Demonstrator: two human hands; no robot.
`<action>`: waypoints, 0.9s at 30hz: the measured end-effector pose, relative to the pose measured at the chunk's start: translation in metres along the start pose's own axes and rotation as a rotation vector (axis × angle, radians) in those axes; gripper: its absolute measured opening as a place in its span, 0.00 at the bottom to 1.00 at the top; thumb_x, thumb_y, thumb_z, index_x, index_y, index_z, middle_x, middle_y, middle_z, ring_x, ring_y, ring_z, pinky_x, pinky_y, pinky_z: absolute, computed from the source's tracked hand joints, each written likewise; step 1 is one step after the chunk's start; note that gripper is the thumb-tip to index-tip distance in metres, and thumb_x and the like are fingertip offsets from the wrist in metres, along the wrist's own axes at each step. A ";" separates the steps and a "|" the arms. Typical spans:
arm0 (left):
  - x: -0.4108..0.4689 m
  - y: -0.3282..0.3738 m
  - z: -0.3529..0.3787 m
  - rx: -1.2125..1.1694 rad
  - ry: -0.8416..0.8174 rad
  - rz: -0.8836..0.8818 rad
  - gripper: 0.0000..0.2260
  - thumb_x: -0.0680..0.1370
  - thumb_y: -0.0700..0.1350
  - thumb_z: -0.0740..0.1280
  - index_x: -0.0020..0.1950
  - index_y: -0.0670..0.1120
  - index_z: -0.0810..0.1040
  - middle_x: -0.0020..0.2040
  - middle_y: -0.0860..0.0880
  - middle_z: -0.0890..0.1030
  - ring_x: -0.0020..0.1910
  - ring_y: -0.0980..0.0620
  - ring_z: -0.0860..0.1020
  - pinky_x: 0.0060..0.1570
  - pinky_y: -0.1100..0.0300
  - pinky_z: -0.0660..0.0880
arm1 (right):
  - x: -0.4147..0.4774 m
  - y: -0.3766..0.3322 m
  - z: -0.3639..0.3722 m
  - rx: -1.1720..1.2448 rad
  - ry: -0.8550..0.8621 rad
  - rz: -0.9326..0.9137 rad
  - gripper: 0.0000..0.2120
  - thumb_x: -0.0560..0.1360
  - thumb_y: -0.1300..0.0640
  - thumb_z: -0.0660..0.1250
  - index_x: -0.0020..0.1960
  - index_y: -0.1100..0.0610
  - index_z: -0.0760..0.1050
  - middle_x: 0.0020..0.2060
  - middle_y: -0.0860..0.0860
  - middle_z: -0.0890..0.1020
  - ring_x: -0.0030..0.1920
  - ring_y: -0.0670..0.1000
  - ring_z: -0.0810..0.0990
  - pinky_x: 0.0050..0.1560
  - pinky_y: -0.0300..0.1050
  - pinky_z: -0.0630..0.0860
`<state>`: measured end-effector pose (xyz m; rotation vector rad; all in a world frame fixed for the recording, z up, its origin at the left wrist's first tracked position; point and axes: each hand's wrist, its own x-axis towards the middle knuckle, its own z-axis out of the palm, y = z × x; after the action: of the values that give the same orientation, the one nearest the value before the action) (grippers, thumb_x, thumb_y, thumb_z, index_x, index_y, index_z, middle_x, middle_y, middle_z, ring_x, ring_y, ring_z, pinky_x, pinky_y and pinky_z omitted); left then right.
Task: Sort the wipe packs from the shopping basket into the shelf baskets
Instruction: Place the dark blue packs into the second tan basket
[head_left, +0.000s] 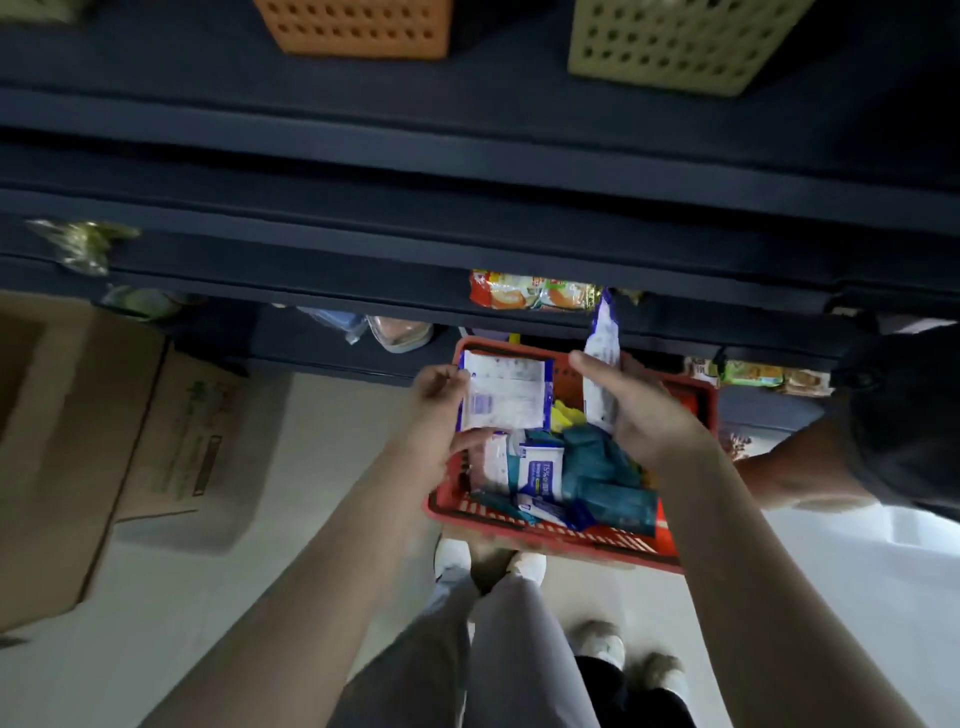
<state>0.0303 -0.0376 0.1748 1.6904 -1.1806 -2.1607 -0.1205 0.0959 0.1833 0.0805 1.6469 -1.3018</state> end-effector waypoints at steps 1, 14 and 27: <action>-0.012 0.015 -0.002 -0.017 -0.006 0.025 0.04 0.82 0.43 0.61 0.47 0.47 0.72 0.53 0.45 0.79 0.48 0.45 0.81 0.35 0.51 0.83 | -0.013 -0.014 0.003 0.022 -0.024 -0.004 0.29 0.60 0.45 0.80 0.58 0.51 0.78 0.55 0.49 0.83 0.55 0.48 0.81 0.58 0.46 0.76; -0.132 0.160 0.001 -0.113 -0.079 0.441 0.05 0.81 0.45 0.63 0.46 0.47 0.74 0.50 0.45 0.83 0.47 0.44 0.83 0.43 0.43 0.81 | -0.113 -0.172 -0.015 0.176 -0.369 -0.192 0.19 0.79 0.46 0.58 0.65 0.55 0.75 0.59 0.55 0.82 0.54 0.52 0.82 0.53 0.49 0.80; -0.121 0.277 0.030 -0.146 -0.144 0.626 0.12 0.83 0.44 0.59 0.67 0.49 0.71 0.58 0.47 0.81 0.53 0.46 0.82 0.42 0.48 0.82 | -0.101 -0.281 -0.016 0.155 -0.006 -0.541 0.14 0.80 0.63 0.61 0.65 0.61 0.71 0.56 0.58 0.83 0.51 0.55 0.84 0.48 0.54 0.82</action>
<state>-0.0457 -0.1439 0.4495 0.9415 -1.3227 -1.9225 -0.2434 0.0397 0.4505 -0.2954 1.6174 -1.8314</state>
